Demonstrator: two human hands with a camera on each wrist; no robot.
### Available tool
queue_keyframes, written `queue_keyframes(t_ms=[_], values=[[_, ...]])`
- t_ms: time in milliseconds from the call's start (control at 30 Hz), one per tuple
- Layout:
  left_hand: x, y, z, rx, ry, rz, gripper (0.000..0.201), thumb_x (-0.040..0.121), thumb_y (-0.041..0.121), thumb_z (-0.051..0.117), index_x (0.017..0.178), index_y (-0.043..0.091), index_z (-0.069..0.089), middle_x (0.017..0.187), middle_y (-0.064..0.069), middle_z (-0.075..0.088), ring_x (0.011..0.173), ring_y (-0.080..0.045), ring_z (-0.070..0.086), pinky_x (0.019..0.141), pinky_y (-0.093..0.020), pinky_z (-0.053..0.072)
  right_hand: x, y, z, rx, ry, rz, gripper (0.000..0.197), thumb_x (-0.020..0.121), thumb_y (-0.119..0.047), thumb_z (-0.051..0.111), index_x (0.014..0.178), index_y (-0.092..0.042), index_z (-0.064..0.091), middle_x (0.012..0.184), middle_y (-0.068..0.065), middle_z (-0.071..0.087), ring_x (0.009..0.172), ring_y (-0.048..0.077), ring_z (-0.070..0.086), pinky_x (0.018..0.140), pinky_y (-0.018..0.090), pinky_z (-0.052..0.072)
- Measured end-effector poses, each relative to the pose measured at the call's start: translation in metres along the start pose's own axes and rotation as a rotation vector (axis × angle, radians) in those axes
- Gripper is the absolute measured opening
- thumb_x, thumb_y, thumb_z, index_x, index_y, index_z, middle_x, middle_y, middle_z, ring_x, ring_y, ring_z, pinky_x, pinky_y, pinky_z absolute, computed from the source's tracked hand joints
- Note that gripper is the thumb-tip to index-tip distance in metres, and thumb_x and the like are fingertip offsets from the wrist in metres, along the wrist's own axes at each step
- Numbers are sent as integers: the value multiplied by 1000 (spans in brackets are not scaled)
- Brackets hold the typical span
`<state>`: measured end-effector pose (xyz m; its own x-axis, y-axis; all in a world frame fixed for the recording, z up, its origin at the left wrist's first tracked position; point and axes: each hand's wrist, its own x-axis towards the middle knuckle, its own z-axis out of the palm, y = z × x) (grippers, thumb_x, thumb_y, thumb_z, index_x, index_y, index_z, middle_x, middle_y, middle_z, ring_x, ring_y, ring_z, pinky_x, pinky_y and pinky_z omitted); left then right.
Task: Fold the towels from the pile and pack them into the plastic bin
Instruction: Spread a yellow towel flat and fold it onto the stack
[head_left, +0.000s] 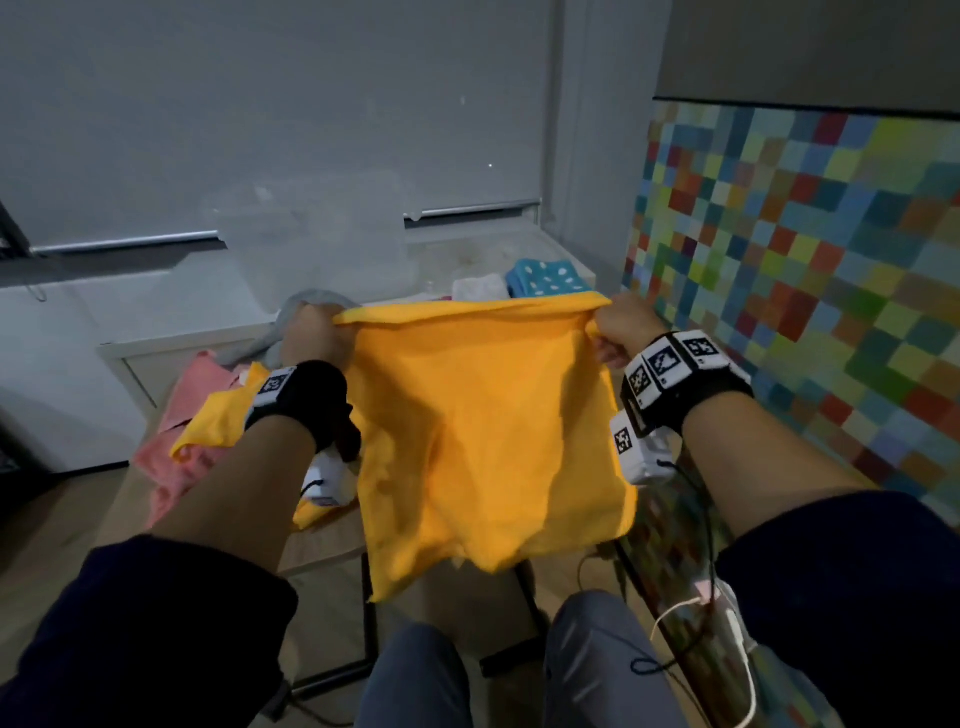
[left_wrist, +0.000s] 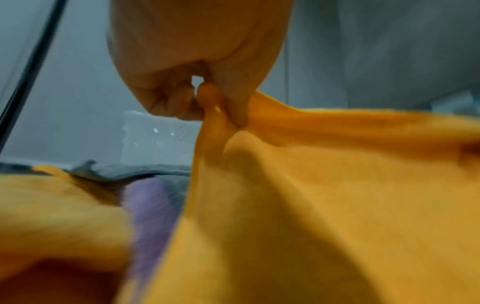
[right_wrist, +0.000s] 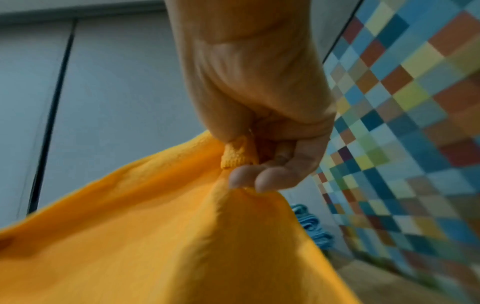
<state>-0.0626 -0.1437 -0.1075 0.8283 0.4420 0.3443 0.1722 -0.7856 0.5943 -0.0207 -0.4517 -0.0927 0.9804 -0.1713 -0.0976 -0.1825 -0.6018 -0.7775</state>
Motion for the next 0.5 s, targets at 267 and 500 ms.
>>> queue_keyframes(t_ms=[267, 500], values=[[35, 64, -47, -692, 306, 174, 24, 70, 24, 50, 73, 6, 65, 76, -24, 64, 76, -35, 62, 63, -29, 42, 8, -66, -52, 591, 399, -411, 22, 91, -10, 38, 96, -24, 54, 101, 4, 62, 83, 18, 63, 68, 35, 58], [-2, 66, -37, -805, -113, 314, 22, 83, 18, 55, 63, 19, 47, 57, 4, 47, 53, -2, 45, 56, -20, 41, 1, -20, -53, 538, 831, -352, 31, 78, -12, 47, 56, -26, 31, 75, -4, 42, 64, 6, 38, 57, 13, 28]])
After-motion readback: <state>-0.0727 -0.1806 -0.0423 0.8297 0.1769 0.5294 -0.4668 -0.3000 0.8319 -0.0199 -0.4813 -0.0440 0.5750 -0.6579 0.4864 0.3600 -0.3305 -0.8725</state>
